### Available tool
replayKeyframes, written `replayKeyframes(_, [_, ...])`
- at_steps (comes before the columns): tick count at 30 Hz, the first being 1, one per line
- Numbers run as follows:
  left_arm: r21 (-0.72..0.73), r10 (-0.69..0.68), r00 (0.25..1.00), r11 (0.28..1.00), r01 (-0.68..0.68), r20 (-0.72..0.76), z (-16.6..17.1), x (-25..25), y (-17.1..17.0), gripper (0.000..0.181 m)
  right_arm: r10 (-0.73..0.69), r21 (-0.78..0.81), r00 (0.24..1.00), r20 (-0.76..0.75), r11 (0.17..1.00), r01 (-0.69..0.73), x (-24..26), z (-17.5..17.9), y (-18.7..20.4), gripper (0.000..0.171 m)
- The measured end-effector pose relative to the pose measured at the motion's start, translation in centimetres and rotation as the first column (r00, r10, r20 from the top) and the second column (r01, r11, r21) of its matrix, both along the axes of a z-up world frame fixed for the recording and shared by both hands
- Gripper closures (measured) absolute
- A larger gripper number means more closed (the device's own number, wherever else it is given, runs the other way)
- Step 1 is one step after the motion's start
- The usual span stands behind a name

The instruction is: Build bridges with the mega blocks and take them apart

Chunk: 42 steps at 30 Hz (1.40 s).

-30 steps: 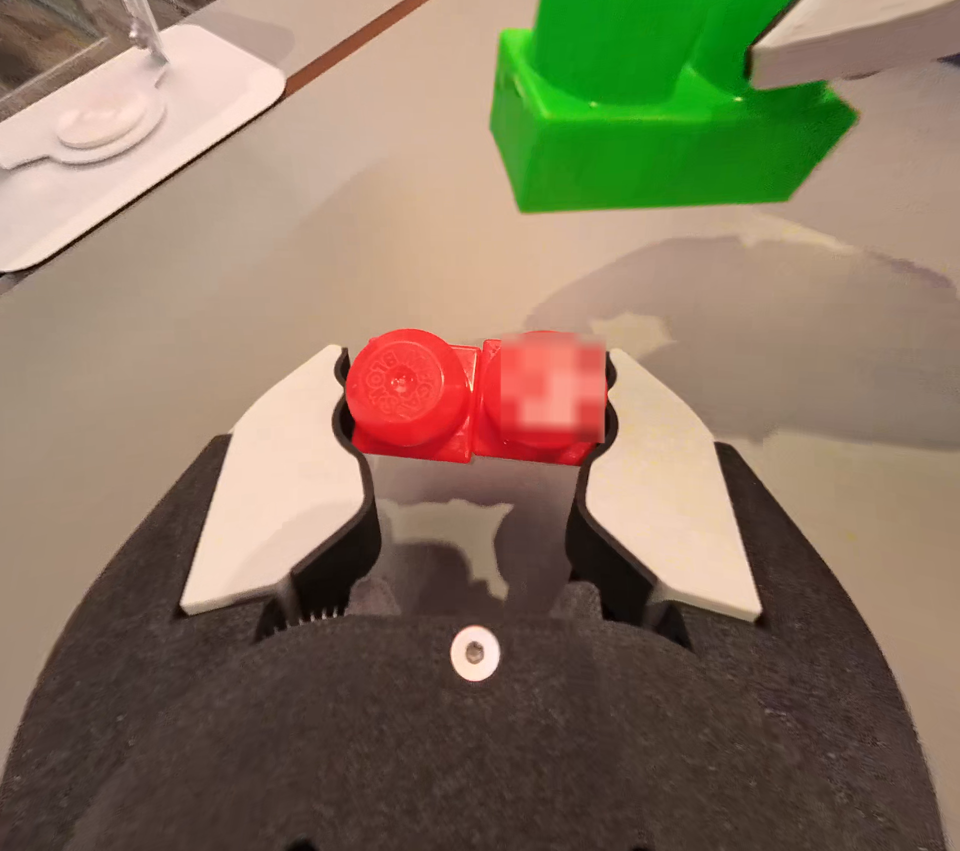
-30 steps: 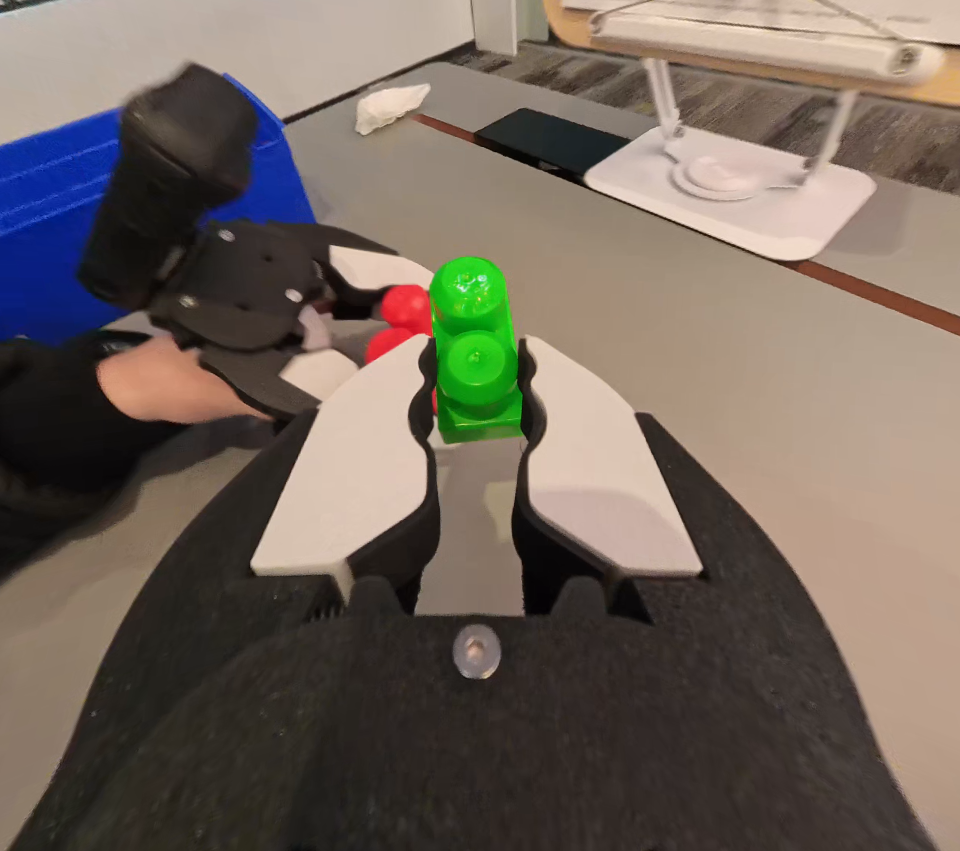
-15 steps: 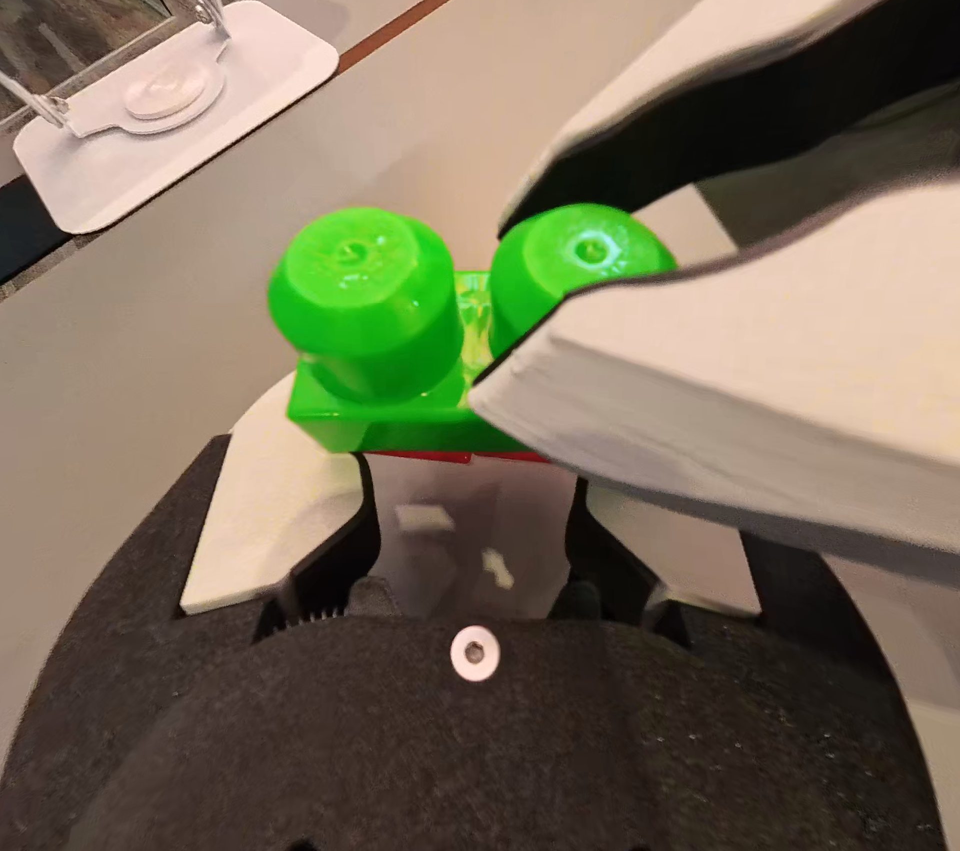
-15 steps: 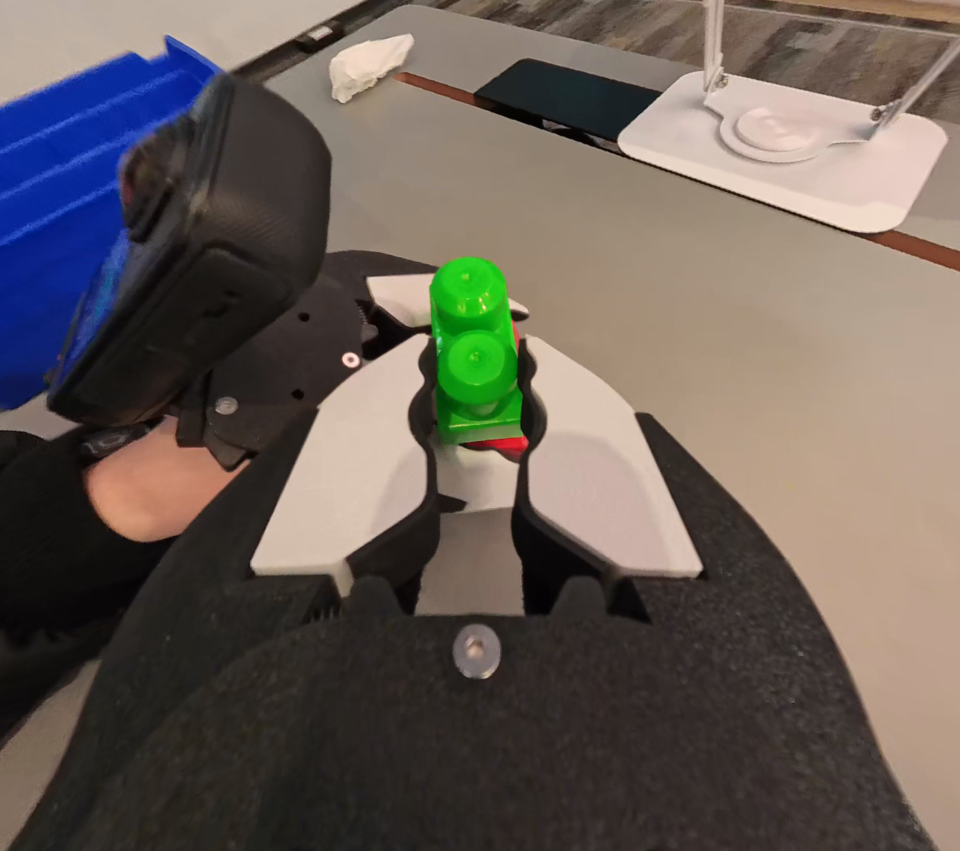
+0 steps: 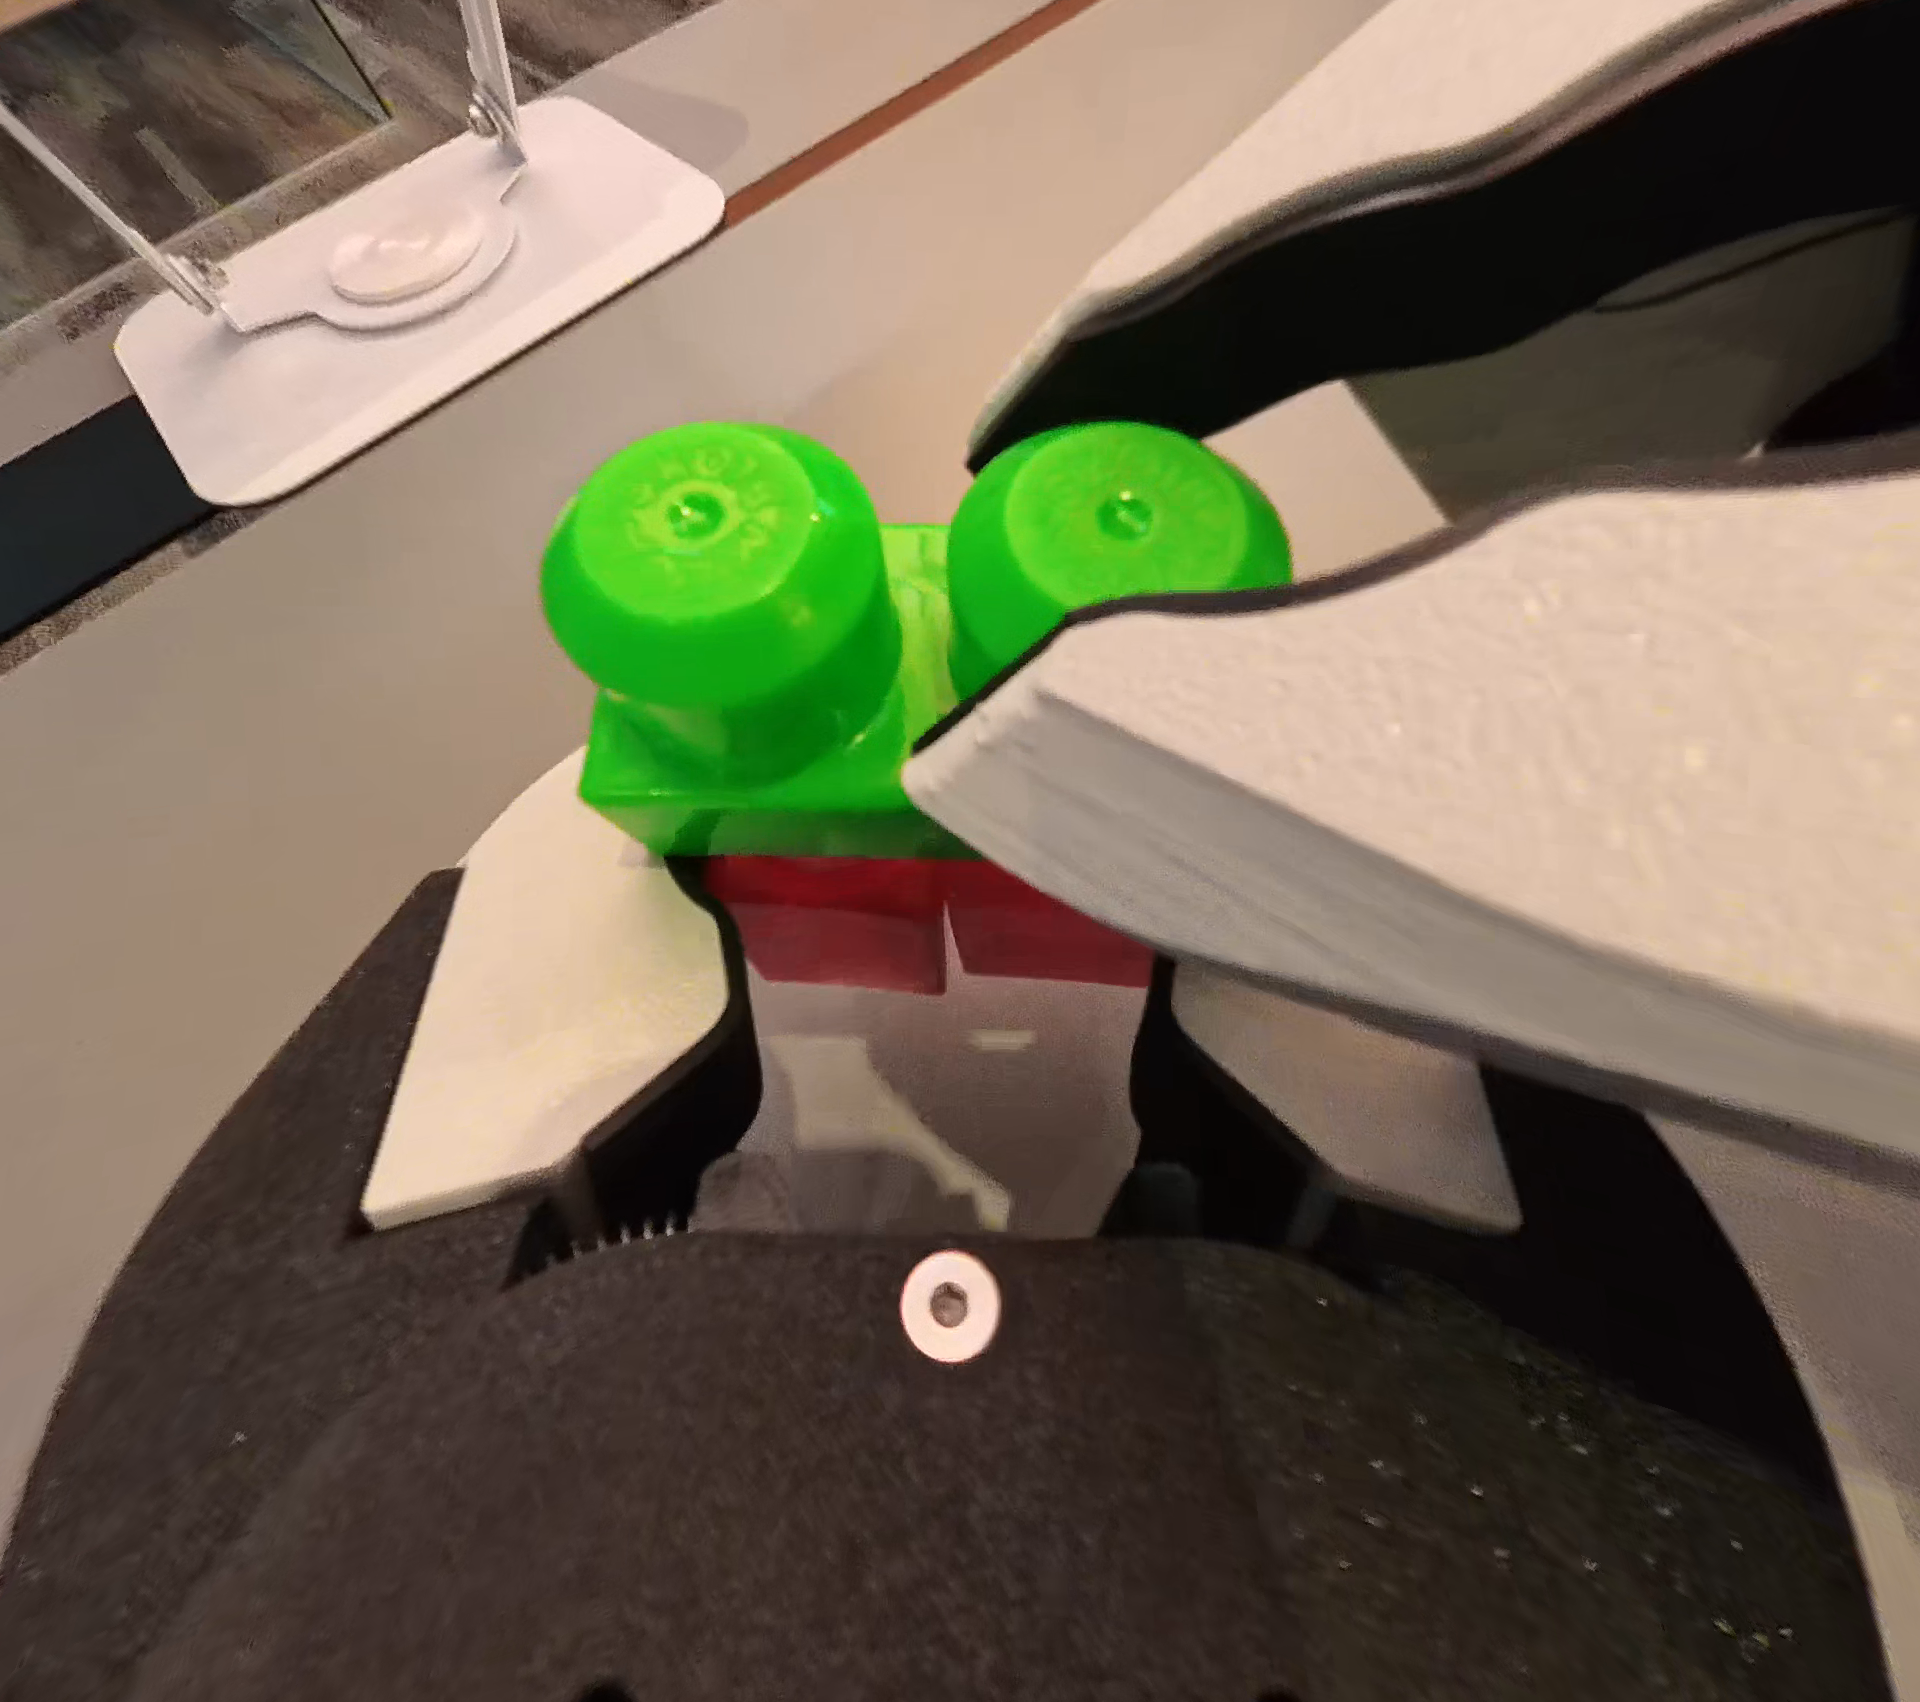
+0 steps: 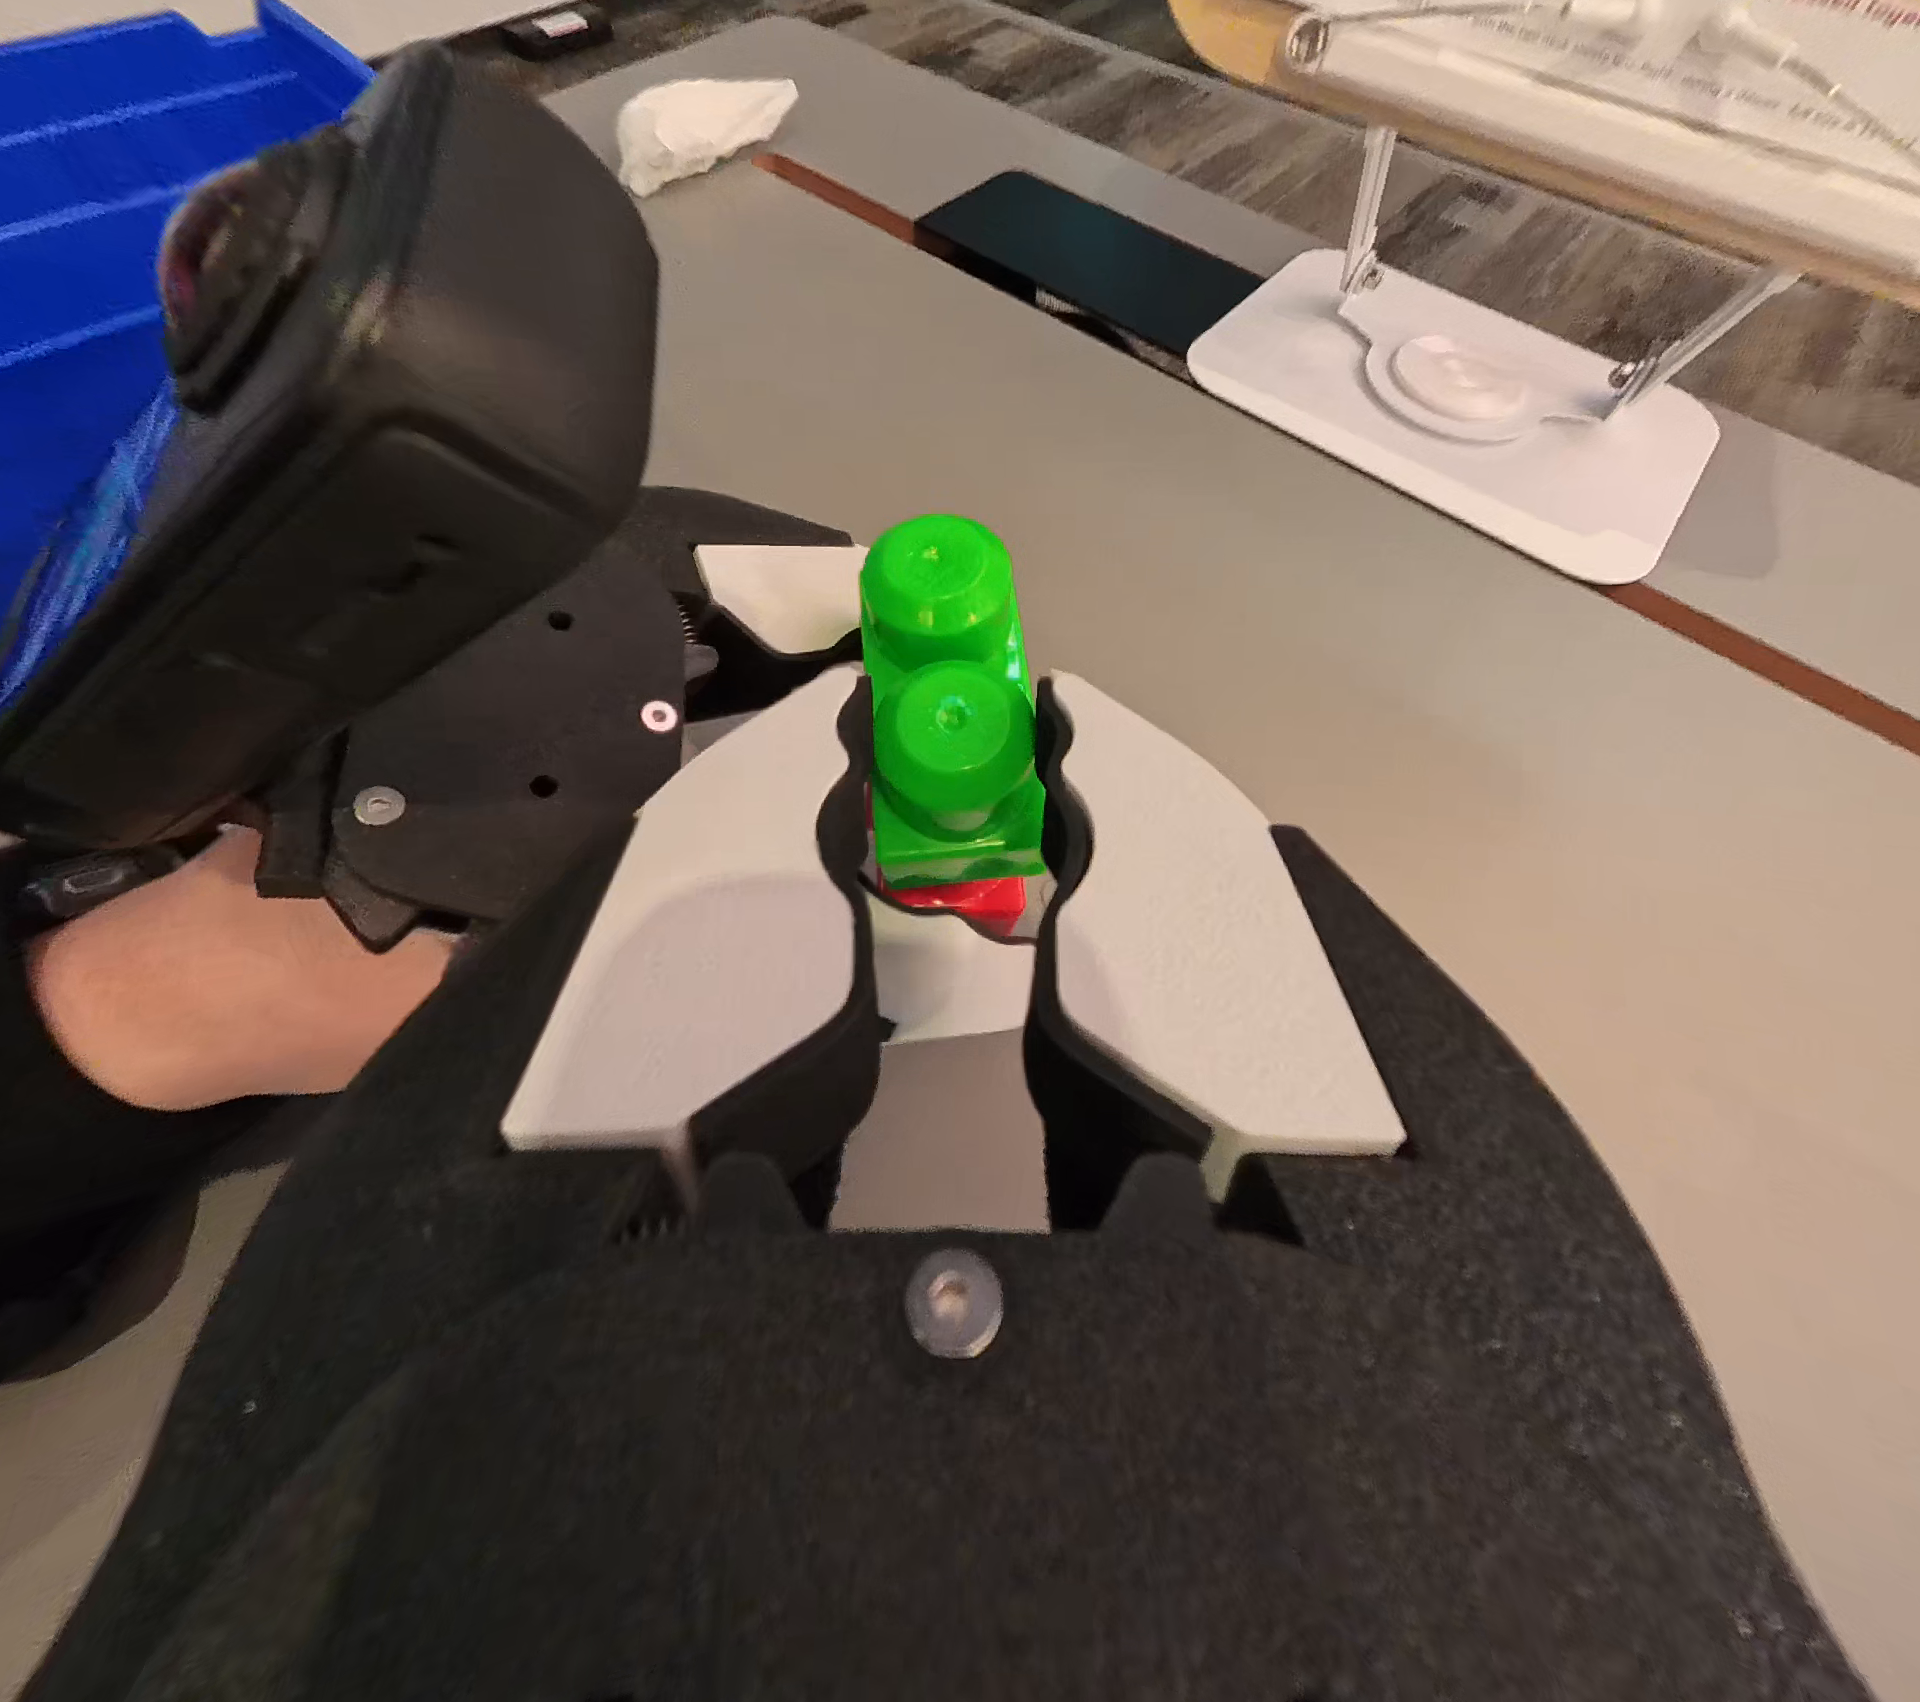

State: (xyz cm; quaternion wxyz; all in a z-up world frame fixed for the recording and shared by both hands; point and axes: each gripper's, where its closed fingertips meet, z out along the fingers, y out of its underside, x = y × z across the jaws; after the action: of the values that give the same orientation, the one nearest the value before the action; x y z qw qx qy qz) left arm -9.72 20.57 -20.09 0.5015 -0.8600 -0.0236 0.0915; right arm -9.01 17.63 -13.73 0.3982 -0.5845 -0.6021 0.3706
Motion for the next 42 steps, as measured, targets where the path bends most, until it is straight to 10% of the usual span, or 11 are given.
replayKeyframes(1, [0.009, 0.001, 1.000, 1.000, -0.001, -0.002, 0.4, 0.0, 0.0, 0.092, 0.001, 0.003, 1.000, -0.005, 1.000, -0.001, 0.0, 0.2, 0.0, 0.142])
replayKeyframes(23, [0.131, -0.015, 0.999, 0.991, 0.021, -0.049, 2.0, -0.1, -0.1, 0.092, 0.115, -0.257, 0.984, -0.136, 0.955, -0.148, 2.1, 2.0, 0.2, 0.118])
replayKeyframes(33, [0.283, -0.123, 0.982, 0.946, 0.159, -0.141, 5.8, 2.9, -0.2, 0.092, 0.360, -0.830, 0.921, -0.147, 0.462, -0.313, 5.1, 1.7, 0.9, 0.071])
replayKeyframes(42, [0.288, -0.190, 0.958, 0.925, 0.248, -0.214, 6.1, 5.1, 0.0, 0.091, 0.538, -0.843, 0.843, -0.013, 0.447, -0.299, 5.1, 0.6, -2.7, 0.044])
